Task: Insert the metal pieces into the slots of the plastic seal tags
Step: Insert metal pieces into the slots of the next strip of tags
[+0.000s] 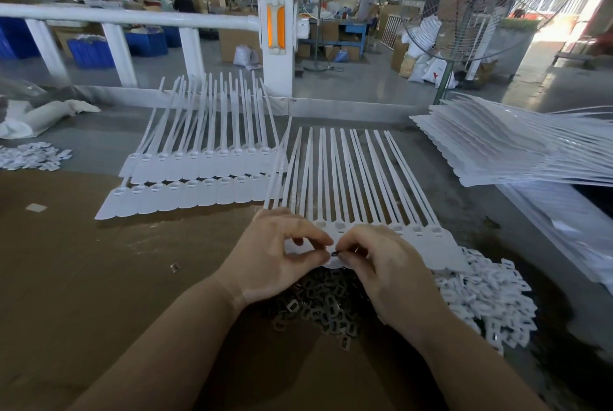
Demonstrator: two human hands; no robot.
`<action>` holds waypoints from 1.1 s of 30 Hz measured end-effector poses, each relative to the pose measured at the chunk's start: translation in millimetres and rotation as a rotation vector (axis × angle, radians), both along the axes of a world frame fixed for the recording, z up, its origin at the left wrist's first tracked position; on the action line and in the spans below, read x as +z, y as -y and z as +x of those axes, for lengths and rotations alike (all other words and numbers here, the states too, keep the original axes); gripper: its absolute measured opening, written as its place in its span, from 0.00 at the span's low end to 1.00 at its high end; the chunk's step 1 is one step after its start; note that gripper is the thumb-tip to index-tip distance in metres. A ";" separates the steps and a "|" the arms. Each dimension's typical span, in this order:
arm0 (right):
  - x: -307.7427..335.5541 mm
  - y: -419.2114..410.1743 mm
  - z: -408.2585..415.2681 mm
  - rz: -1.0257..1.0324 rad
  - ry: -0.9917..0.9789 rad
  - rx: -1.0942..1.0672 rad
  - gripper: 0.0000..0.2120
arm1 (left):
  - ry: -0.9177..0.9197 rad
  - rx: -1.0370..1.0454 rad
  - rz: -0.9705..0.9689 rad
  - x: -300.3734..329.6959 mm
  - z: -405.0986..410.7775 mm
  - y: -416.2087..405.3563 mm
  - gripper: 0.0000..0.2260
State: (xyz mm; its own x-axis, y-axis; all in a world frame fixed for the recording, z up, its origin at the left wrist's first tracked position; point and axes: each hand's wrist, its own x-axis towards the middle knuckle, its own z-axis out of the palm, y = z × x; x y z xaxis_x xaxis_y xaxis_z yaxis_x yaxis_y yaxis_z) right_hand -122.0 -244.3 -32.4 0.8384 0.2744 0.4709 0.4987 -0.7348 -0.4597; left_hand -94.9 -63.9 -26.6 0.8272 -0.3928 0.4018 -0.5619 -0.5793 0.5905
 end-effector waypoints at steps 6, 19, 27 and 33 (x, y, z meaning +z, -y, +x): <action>-0.1 0.1 -0.5 0.010 -0.016 0.026 0.02 | -0.052 -0.041 -0.004 0.8 1.2 2.6 0.05; 0.5 2.8 -2.3 0.026 -0.049 0.112 0.03 | -0.268 -0.146 -0.032 1.9 2.8 -0.6 0.05; 1.6 5.9 -4.7 0.010 -0.053 0.155 0.04 | -0.285 -0.060 -0.112 4.8 1.5 -4.4 0.05; -0.6 7.4 -4.2 -0.064 -0.030 0.181 0.03 | -0.283 0.040 -0.194 4.2 1.8 -4.8 0.04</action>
